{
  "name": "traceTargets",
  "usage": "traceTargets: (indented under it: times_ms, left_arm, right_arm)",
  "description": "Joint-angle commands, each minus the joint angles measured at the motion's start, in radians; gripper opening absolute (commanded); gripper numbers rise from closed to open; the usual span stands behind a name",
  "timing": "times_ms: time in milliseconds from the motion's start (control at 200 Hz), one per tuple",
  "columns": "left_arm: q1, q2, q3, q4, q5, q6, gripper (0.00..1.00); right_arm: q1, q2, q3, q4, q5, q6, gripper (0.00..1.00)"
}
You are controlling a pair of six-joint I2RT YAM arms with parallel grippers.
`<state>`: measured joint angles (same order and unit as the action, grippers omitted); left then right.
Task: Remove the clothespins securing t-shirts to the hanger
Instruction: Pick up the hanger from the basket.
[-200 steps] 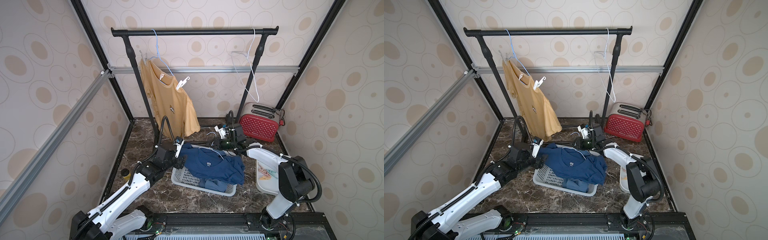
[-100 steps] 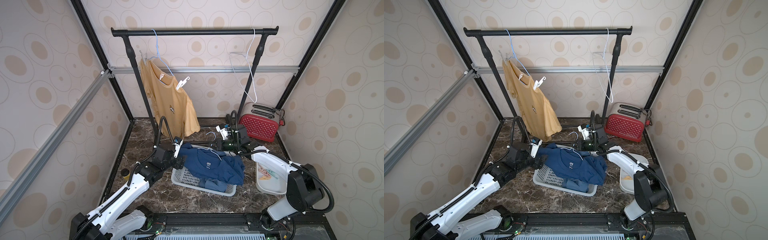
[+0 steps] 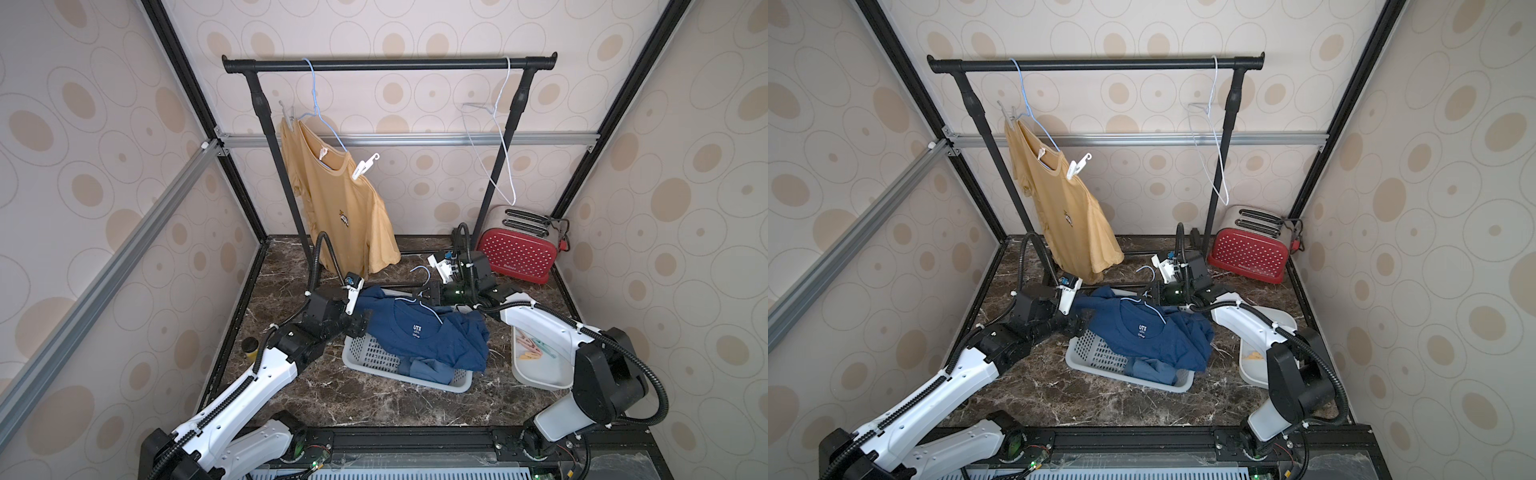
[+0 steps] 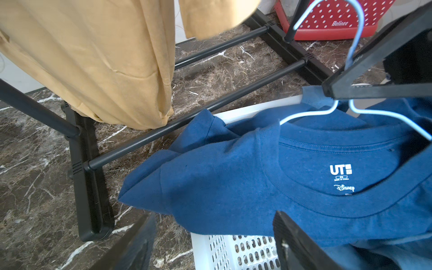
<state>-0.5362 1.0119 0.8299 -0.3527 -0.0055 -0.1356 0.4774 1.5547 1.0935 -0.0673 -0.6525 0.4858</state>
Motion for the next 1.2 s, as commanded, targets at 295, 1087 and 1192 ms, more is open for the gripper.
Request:
traceTargets:
  times_ms: [295, 1087, 1192]
  left_arm:
    - [0.021, -0.059, 0.004, 0.027, -0.011, 0.053, 0.85]
    - [0.061, -0.068, 0.056, -0.042, 0.215, 0.647, 0.94]
    - [0.117, -0.084, 0.031, -0.007, 0.348, 0.692, 0.93]
  right_arm:
    - [0.026, -0.095, -0.003, -0.051, 0.011, -0.056, 0.00]
    - [0.027, -0.512, 0.034, -0.360, -0.038, -0.449, 0.00]
    - [0.029, -0.528, 0.049, -0.392, -0.034, -0.502, 0.00]
